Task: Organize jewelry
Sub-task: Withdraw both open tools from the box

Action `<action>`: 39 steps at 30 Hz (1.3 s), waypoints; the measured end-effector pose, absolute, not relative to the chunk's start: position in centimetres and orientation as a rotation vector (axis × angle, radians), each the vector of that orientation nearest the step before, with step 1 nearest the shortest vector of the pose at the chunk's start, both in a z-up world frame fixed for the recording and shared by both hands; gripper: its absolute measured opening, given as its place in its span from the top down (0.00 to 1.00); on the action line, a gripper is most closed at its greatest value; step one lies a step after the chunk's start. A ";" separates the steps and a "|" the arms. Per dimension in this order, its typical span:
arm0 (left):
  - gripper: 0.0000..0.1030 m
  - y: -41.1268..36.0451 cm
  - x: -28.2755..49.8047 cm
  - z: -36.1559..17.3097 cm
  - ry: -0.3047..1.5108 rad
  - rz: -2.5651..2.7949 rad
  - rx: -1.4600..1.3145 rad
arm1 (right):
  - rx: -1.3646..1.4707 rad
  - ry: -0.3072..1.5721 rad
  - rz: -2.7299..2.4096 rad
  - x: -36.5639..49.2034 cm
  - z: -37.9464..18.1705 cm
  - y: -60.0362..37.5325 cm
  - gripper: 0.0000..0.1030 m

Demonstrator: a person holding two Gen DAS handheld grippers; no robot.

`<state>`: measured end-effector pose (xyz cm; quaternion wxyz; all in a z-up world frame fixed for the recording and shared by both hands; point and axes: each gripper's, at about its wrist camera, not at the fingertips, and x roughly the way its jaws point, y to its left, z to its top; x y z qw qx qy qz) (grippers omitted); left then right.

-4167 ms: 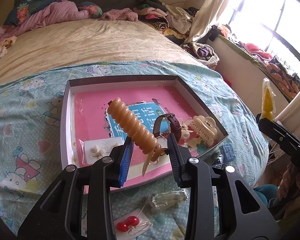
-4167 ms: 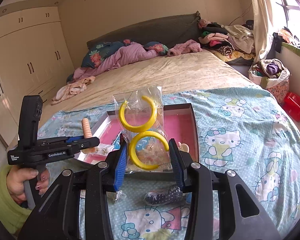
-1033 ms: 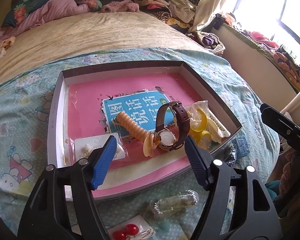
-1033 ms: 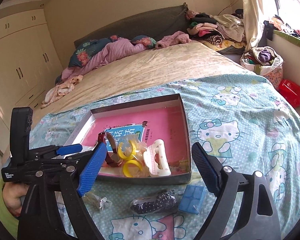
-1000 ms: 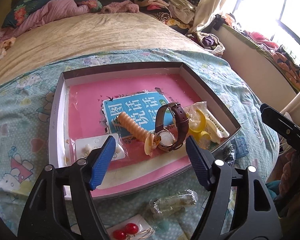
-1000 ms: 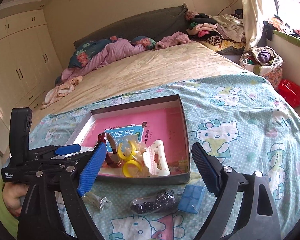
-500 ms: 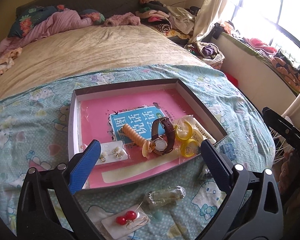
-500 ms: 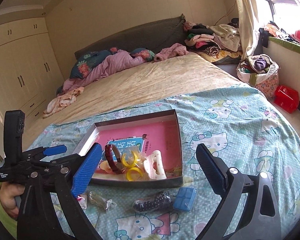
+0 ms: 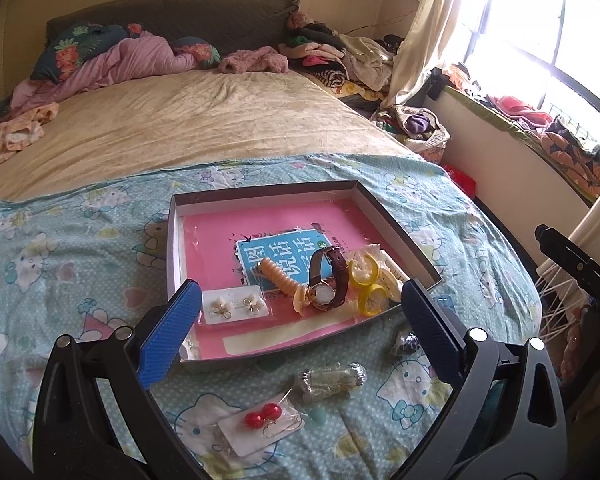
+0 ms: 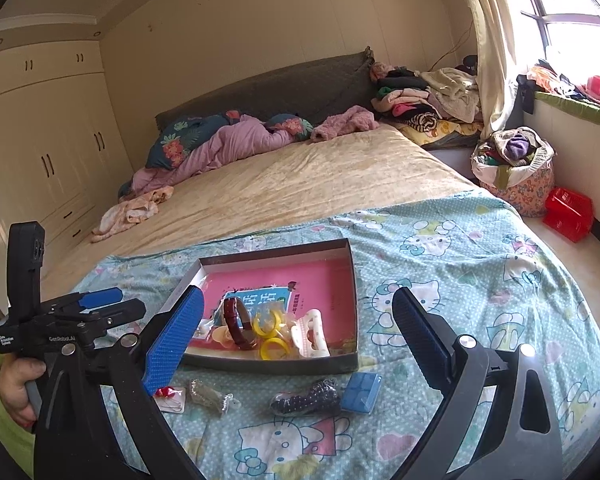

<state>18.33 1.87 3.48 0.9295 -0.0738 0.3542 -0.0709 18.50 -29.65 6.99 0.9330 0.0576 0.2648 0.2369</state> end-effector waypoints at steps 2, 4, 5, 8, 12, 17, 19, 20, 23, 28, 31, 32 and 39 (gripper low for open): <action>0.09 2.0 17.9 3.6 0.721 -0.143 -0.153 | 0.115 0.539 0.483 18.0 7.1 -29.8 0.08; 0.09 2.1 17.6 3.6 0.719 -0.142 -0.153 | 0.110 0.536 0.484 17.7 7.2 -29.8 0.08; 0.09 2.2 17.4 3.6 0.720 -0.142 -0.154 | 0.107 0.535 0.484 17.5 7.2 -29.8 0.08; 0.09 2.3 16.9 3.6 0.720 -0.139 -0.153 | 0.105 0.536 0.477 17.3 7.2 -30.0 0.08; 0.09 2.4 16.2 3.0 0.731 -0.138 -0.154 | 0.099 0.544 0.474 17.0 7.0 -30.2 0.08; 0.09 2.6 15.4 1.9 0.757 -0.134 -0.146 | 0.076 0.569 0.487 16.5 6.3 -29.7 0.08; 0.09 2.7 15.1 1.3 0.771 -0.128 -0.145 | 0.067 0.582 0.497 16.3 5.9 -29.4 0.08; 0.09 2.9 15.0 1.0 0.781 -0.126 -0.146 | 0.064 0.589 0.504 16.2 5.7 -29.1 0.08; 0.09 3.1 14.6 -0.2 0.812 -0.121 -0.146 | 0.053 0.618 0.520 16.0 4.8 -28.4 0.08; 0.09 3.7 13.9 -1.8 0.851 -0.110 -0.143 | 0.021 0.672 0.548 15.7 3.1 -26.9 0.08; 0.09 4.0 13.5 -2.6 0.873 -0.109 -0.148 | 0.003 0.699 0.559 15.5 2.2 -26.0 0.08; 0.09 4.0 13.4 -2.8 0.880 -0.111 -0.146 | -0.001 0.706 0.562 15.5 1.9 -25.8 0.08; 0.09 4.1 12.5 -4.4 0.917 -0.114 -0.147 | -0.022 0.763 0.577 15.4 0.0 -24.5 0.08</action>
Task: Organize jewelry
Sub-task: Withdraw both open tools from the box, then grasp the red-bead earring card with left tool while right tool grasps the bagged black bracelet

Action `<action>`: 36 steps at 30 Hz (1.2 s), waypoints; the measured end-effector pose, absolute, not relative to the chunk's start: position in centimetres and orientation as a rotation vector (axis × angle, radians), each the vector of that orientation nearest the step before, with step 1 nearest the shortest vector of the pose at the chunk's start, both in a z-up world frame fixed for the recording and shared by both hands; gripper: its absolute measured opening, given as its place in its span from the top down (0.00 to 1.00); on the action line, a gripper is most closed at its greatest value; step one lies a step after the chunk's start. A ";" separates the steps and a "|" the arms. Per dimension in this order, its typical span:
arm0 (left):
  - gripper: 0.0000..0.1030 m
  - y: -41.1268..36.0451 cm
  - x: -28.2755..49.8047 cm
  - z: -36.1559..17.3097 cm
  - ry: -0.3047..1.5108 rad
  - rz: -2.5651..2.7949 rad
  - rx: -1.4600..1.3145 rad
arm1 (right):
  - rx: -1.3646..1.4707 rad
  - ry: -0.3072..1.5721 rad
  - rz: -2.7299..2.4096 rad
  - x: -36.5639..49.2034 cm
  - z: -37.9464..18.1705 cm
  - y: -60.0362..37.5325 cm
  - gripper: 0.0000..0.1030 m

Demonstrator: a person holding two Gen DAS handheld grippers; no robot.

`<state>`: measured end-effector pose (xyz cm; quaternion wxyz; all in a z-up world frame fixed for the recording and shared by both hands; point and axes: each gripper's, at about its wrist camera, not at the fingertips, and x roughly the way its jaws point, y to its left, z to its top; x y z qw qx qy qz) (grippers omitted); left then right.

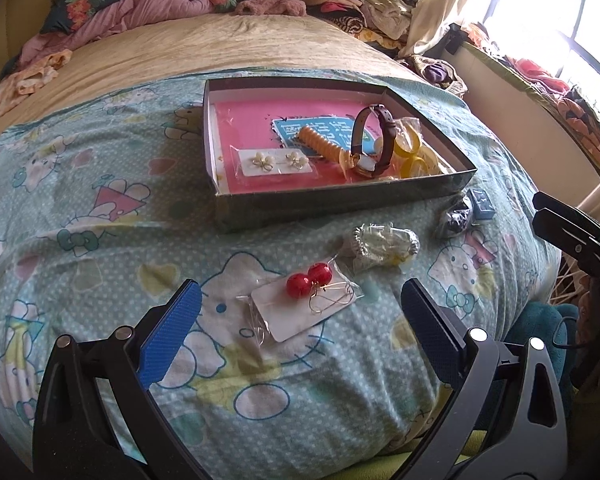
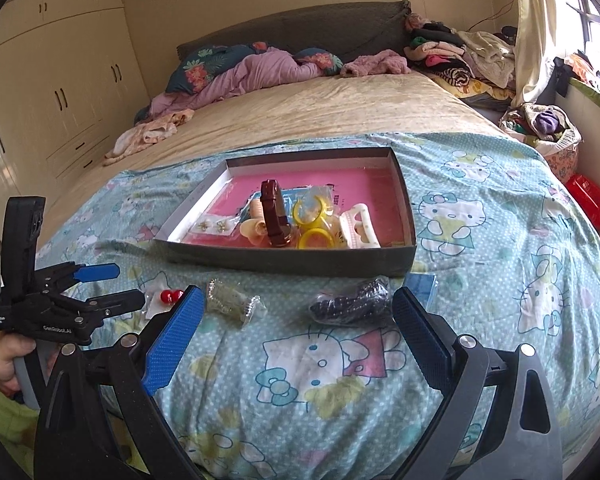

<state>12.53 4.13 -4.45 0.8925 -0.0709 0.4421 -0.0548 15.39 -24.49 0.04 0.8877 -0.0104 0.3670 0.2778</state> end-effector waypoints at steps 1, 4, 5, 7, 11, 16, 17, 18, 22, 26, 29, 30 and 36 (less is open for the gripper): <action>0.09 4.1 12.4 -4.7 0.922 -0.114 -0.146 | -0.020 0.770 0.577 15.5 -0.1 -24.5 0.08; 0.09 4.1 12.1 -5.4 0.934 -0.117 -0.147 | -0.019 0.795 0.566 15.8 -0.8 -24.5 0.08; 0.09 4.1 12.1 -5.6 0.941 -0.118 -0.148 | -0.018 0.807 0.563 15.9 -1.1 -24.4 0.08; 0.09 4.0 12.0 -6.1 0.951 -0.122 -0.154 | -0.015 0.830 0.566 16.2 -1.8 -24.3 0.08; 0.09 3.8 12.0 -6.9 0.963 -0.125 -0.156 | -0.012 0.869 0.560 16.7 -2.8 -23.8 0.09; 0.09 3.9 12.4 -7.6 0.971 -0.114 -0.169 | -0.015 0.913 0.525 18.0 -4.2 -23.1 0.12; 0.09 3.9 12.5 -7.8 0.973 -0.113 -0.172 | -0.008 0.925 0.518 18.4 -4.5 -23.0 0.14; 0.09 3.9 12.6 -7.9 0.975 -0.113 -0.176 | -0.002 0.938 0.509 18.8 -4.8 -22.9 0.17; 0.09 3.7 13.1 -8.2 0.973 -0.112 -0.180 | 0.021 0.980 0.469 20.4 -6.0 -22.6 0.25; 0.09 3.6 13.5 -8.4 0.969 -0.110 -0.181 | 0.014 1.008 0.425 21.5 -6.9 -22.3 0.32; 0.09 3.6 13.8 -8.5 0.967 -0.105 -0.184 | -0.021 1.009 0.398 22.0 -7.2 -21.8 0.36; 0.09 3.6 13.9 -8.6 0.967 -0.103 -0.184 | -0.038 1.006 0.390 22.1 -7.3 -21.6 0.39; 0.09 3.4 14.5 -8.9 0.962 -0.084 -0.174 | -0.122 0.964 0.390 22.1 -8.0 -21.2 0.53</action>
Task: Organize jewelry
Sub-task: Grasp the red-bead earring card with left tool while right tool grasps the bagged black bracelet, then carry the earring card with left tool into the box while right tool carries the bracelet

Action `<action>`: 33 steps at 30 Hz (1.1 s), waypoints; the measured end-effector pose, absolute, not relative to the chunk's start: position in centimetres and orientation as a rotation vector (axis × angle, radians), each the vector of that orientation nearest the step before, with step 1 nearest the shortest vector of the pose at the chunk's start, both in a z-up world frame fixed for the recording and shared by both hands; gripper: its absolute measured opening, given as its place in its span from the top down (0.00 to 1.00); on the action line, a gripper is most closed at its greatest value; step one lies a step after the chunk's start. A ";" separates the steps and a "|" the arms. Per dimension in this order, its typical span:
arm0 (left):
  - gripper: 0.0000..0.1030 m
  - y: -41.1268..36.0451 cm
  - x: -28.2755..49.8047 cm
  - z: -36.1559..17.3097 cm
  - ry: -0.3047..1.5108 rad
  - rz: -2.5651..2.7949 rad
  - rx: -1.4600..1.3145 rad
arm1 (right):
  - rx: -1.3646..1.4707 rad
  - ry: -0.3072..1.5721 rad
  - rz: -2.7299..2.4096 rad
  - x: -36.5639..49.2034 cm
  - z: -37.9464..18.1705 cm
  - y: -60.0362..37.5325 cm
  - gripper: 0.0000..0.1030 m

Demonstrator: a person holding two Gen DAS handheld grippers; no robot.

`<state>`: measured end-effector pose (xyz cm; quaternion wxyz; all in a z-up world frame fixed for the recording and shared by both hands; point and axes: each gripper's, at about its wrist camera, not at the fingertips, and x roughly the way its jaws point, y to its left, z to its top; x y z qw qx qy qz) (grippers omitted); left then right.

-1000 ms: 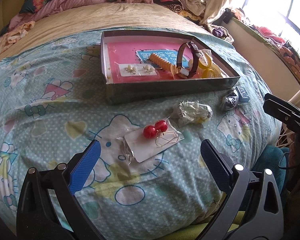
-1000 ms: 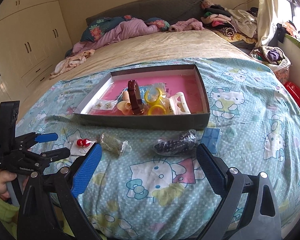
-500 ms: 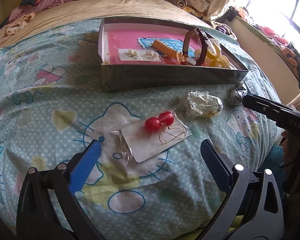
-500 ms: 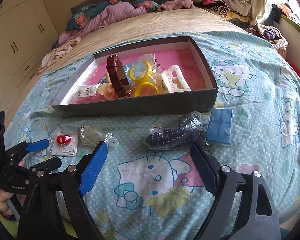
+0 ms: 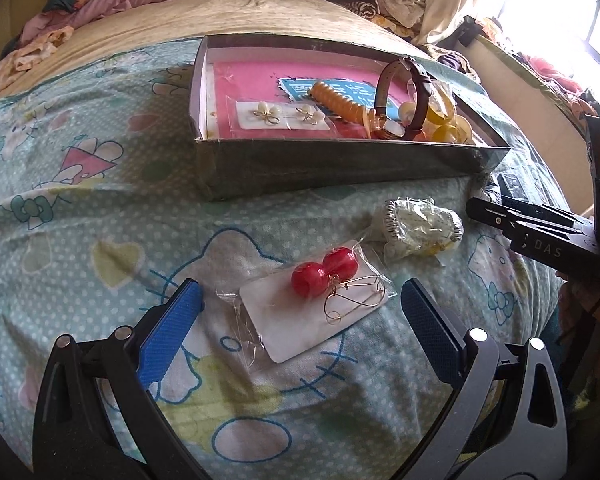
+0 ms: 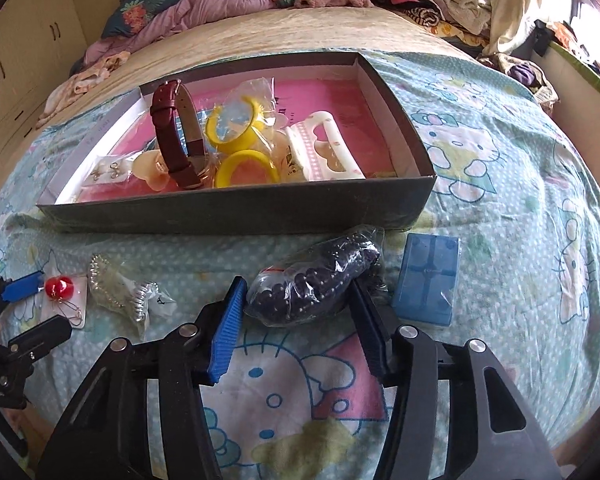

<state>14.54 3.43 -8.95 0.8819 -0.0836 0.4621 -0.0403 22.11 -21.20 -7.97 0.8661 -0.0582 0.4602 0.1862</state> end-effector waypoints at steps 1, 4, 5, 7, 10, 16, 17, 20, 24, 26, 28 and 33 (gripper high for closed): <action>0.09 3.4 14.6 -9.0 0.962 -0.081 -0.172 | -0.109 0.953 0.413 21.9 -7.8 -21.4 0.53; 0.09 3.2 14.9 -9.0 0.956 -0.071 -0.163 | -0.080 0.947 0.500 21.0 -7.4 -21.5 0.55; 0.09 3.1 14.9 -9.0 0.952 -0.069 -0.158 | -0.085 0.943 0.528 20.5 -7.2 -21.2 0.55; 0.09 2.9 15.0 -9.0 0.945 -0.066 -0.144 | -0.089 0.944 0.572 19.8 -7.0 -20.6 0.55; 0.27 2.5 14.9 -9.0 0.934 -0.065 -0.112 | -0.096 0.944 0.605 19.2 -6.7 -19.8 0.55; 0.49 2.7 14.3 -8.2 0.904 -0.090 -0.104 | -0.065 0.919 0.623 18.7 -5.9 -20.1 0.55; 0.50 2.8 14.2 -8.0 0.902 -0.095 -0.104 | -0.060 0.914 0.627 18.6 -5.8 -20.2 0.55; 0.52 2.8 13.7 -7.3 0.889 -0.112 -0.103 | -0.056 0.900 0.635 18.3 -5.3 -20.4 0.55; 0.52 2.5 12.9 -6.6 0.876 -0.155 -0.112 | -0.051 0.887 0.636 17.9 -4.9 -20.6 0.55; 0.52 2.2 12.4 -6.1 0.864 -0.170 -0.105 | -0.049 0.878 0.638 17.6 -4.6 -20.9 0.55; 0.52 2.2 12.1 -5.5 0.852 -0.175 -0.105 | -0.054 0.865 0.635 17.4 -4.2 -21.0 0.55; 0.52 2.1 11.7 -3.5 0.808 -0.173 -0.094 | -0.053 0.829 0.638 16.8 -3.0 -21.5 0.55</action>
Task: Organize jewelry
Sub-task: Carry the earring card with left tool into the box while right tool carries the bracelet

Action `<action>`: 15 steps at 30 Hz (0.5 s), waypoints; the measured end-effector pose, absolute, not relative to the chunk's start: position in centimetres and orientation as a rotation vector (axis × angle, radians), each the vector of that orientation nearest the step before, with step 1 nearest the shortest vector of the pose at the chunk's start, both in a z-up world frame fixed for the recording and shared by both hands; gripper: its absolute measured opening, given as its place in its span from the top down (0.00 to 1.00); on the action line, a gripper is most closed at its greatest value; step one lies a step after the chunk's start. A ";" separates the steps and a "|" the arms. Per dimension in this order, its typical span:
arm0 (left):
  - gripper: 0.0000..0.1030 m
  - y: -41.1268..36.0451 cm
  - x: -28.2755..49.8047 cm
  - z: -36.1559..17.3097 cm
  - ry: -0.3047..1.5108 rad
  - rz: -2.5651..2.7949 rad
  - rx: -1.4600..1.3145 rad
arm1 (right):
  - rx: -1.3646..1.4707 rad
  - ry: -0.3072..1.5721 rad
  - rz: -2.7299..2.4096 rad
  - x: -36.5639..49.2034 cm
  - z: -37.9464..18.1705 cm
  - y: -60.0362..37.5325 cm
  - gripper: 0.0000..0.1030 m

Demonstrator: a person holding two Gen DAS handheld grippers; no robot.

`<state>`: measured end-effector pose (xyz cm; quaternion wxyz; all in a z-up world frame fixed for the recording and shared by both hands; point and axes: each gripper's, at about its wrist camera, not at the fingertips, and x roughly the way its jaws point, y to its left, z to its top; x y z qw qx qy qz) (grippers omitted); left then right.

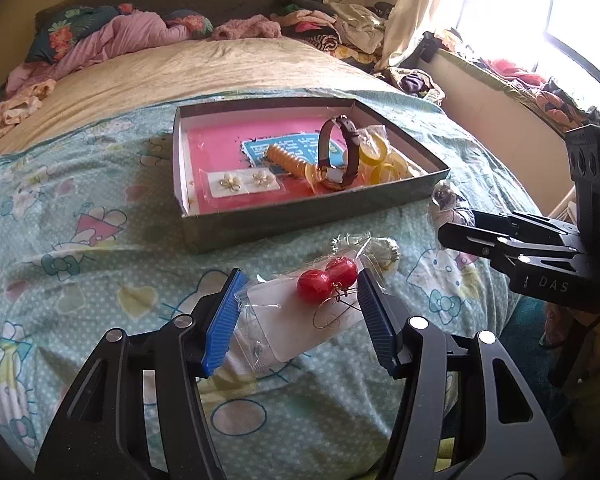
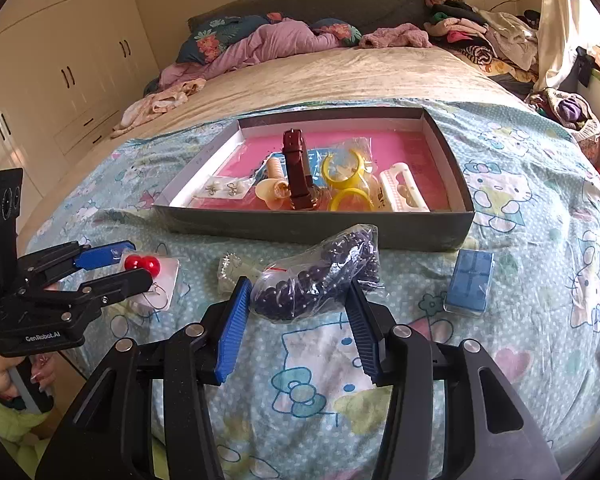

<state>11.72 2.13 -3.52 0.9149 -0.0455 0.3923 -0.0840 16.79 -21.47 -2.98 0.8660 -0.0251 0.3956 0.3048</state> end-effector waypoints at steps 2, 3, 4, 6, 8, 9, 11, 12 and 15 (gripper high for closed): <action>0.52 2.0 11.7 -2.8 0.792 -0.170 -0.084 | -0.050 0.818 0.641 16.6 -2.6 -21.6 0.55; 0.52 2.0 11.6 -2.6 0.789 -0.170 -0.082 | -0.050 0.814 0.644 16.5 -2.4 -21.6 0.55; 0.52 2.0 11.7 -2.5 0.787 -0.167 -0.081 | -0.049 0.807 0.645 16.4 -2.2 -21.6 0.55; 0.52 2.0 11.7 -2.1 0.782 -0.166 -0.081 | -0.049 0.796 0.650 16.1 -1.8 -21.7 0.55; 0.52 2.0 11.8 -1.8 0.778 -0.164 -0.077 | -0.052 0.782 0.651 15.9 -1.4 -21.7 0.55; 0.52 2.0 11.8 -1.7 0.775 -0.164 -0.077 | -0.053 0.775 0.653 15.8 -1.2 -21.7 0.55; 0.52 1.9 11.9 -1.3 0.769 -0.163 -0.072 | -0.052 0.762 0.657 15.6 -0.8 -21.7 0.55; 0.52 2.0 12.0 -1.2 0.765 -0.163 -0.070 | -0.054 0.756 0.658 15.6 -0.6 -21.7 0.55; 0.52 2.0 12.2 -0.7 0.754 -0.163 -0.064 | -0.056 0.741 0.661 15.4 0.0 -21.7 0.55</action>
